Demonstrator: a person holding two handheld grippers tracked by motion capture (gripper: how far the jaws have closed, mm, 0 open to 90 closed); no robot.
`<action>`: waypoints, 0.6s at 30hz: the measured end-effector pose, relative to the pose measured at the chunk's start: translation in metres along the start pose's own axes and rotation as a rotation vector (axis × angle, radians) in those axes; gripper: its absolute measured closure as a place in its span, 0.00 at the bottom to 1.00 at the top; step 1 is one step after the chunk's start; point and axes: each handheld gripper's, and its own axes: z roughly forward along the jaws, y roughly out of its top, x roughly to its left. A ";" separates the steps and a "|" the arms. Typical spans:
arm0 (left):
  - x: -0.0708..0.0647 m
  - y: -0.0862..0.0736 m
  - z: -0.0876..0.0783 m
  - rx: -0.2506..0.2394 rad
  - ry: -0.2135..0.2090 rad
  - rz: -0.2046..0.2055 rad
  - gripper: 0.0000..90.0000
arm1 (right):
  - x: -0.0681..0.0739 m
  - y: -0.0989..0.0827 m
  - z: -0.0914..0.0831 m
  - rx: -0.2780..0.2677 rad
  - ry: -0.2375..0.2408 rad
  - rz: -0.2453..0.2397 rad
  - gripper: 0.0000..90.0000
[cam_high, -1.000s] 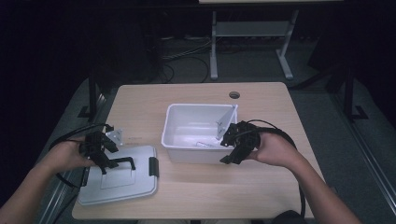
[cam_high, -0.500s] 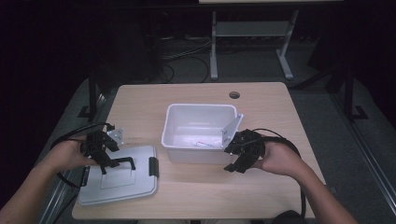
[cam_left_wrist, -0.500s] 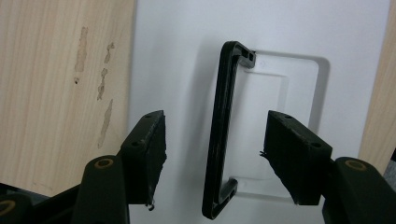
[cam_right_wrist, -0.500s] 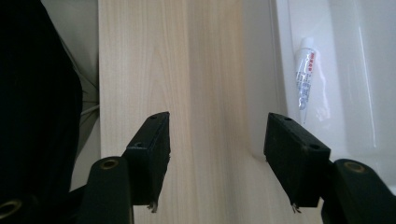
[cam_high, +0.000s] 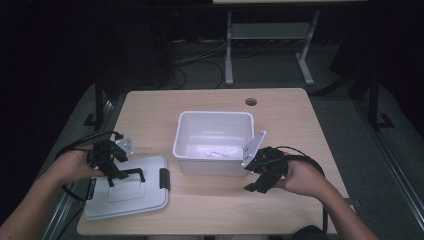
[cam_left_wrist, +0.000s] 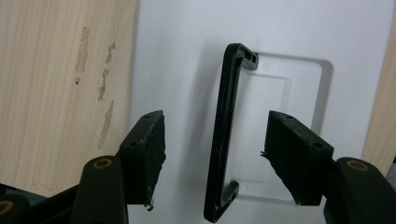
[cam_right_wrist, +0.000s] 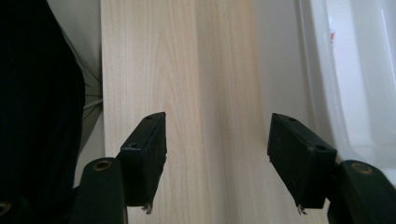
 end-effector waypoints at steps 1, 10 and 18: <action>0.000 0.000 0.000 0.000 0.000 0.000 0.42 | 0.001 -0.001 0.001 0.000 0.001 0.005 0.41; 0.002 -0.001 0.005 0.002 -0.006 -0.003 0.43 | 0.003 -0.014 0.011 -0.004 0.015 0.028 0.40; 0.002 -0.001 0.010 0.017 -0.039 0.014 0.54 | 0.005 -0.024 0.016 -0.012 0.019 0.035 0.40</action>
